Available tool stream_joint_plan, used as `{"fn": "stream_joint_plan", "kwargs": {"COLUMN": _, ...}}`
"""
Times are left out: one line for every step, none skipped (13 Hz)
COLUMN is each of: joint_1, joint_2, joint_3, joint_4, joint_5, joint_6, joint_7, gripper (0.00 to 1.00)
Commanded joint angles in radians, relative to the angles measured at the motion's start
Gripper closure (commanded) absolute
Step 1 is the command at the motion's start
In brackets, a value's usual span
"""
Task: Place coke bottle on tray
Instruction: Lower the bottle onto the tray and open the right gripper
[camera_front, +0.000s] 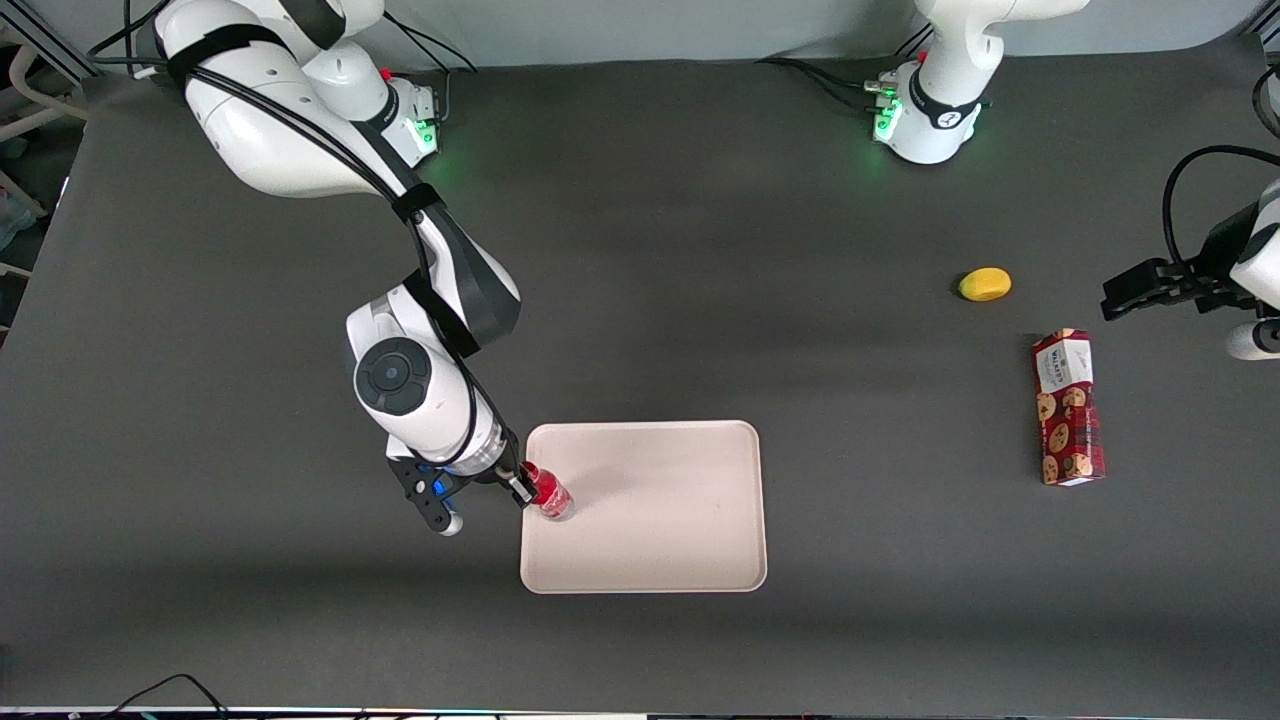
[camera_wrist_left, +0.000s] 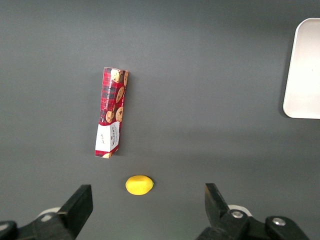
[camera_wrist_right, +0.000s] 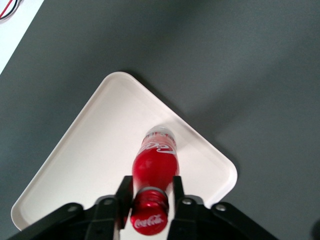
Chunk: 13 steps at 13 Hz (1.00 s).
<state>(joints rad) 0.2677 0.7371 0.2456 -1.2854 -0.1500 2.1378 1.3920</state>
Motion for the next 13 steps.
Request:
{"fn": "stream_joint_plan", "kwargs": {"joint_1": 0.010, "joint_2": 0.018, "joint_3": 0.004, "joint_4": 0.035, "joint_5": -0.034, "joint_6": -0.001, "joint_7": 0.030, "gripper": 0.33}}
{"fn": "stream_joint_plan", "kwargs": {"joint_1": 0.010, "joint_2": 0.018, "joint_3": 0.003, "joint_4": 0.035, "joint_5": -0.037, "joint_6": -0.001, "joint_7": 0.028, "gripper": 0.29}}
{"fn": "stream_joint_plan", "kwargs": {"joint_1": 0.010, "joint_2": 0.018, "joint_3": 0.003, "joint_4": 0.035, "joint_5": -0.037, "joint_6": -0.001, "joint_7": 0.030, "gripper": 0.25}}
{"fn": "stream_joint_plan", "kwargs": {"joint_1": 0.010, "joint_2": 0.018, "joint_3": 0.004, "joint_4": 0.035, "joint_5": -0.037, "joint_6": -0.001, "joint_7": 0.030, "gripper": 0.19}}
{"fn": "stream_joint_plan", "kwargs": {"joint_1": 0.010, "joint_2": 0.016, "joint_3": 0.003, "joint_4": 0.037, "joint_5": -0.037, "joint_6": -0.001, "joint_7": 0.030, "gripper": 0.00}}
{"fn": "stream_joint_plan", "kwargs": {"joint_1": 0.010, "joint_2": 0.016, "joint_3": 0.003, "joint_4": 0.037, "joint_5": -0.037, "joint_6": -0.001, "joint_7": 0.032, "gripper": 0.00}}
{"fn": "stream_joint_plan", "kwargs": {"joint_1": 0.010, "joint_2": 0.016, "joint_3": 0.004, "joint_4": 0.037, "joint_5": -0.037, "joint_6": -0.001, "joint_7": 0.032, "gripper": 0.00}}
{"fn": "stream_joint_plan", "kwargs": {"joint_1": 0.010, "joint_2": 0.016, "joint_3": 0.003, "joint_4": 0.035, "joint_5": -0.037, "joint_6": -0.001, "joint_7": 0.032, "gripper": 0.00}}
{"fn": "stream_joint_plan", "kwargs": {"joint_1": 0.010, "joint_2": 0.016, "joint_3": 0.003, "joint_4": 0.037, "joint_5": -0.037, "joint_6": -0.001, "joint_7": 0.032, "gripper": 0.00}}
{"fn": "stream_joint_plan", "kwargs": {"joint_1": 0.010, "joint_2": 0.016, "joint_3": 0.003, "joint_4": 0.037, "joint_5": -0.037, "joint_6": -0.001, "joint_7": 0.030, "gripper": 0.00}}
{"fn": "stream_joint_plan", "kwargs": {"joint_1": 0.010, "joint_2": 0.015, "joint_3": 0.003, "joint_4": 0.037, "joint_5": -0.037, "joint_6": -0.001, "joint_7": 0.030, "gripper": 0.00}}
{"fn": "stream_joint_plan", "kwargs": {"joint_1": 0.010, "joint_2": 0.005, "joint_3": 0.001, "joint_4": 0.037, "joint_5": -0.037, "joint_6": -0.010, "joint_7": 0.024, "gripper": 0.00}}
{"fn": "stream_joint_plan", "kwargs": {"joint_1": 0.008, "joint_2": -0.013, "joint_3": -0.005, "joint_4": 0.037, "joint_5": -0.039, "joint_6": -0.015, "joint_7": 0.018, "gripper": 0.00}}
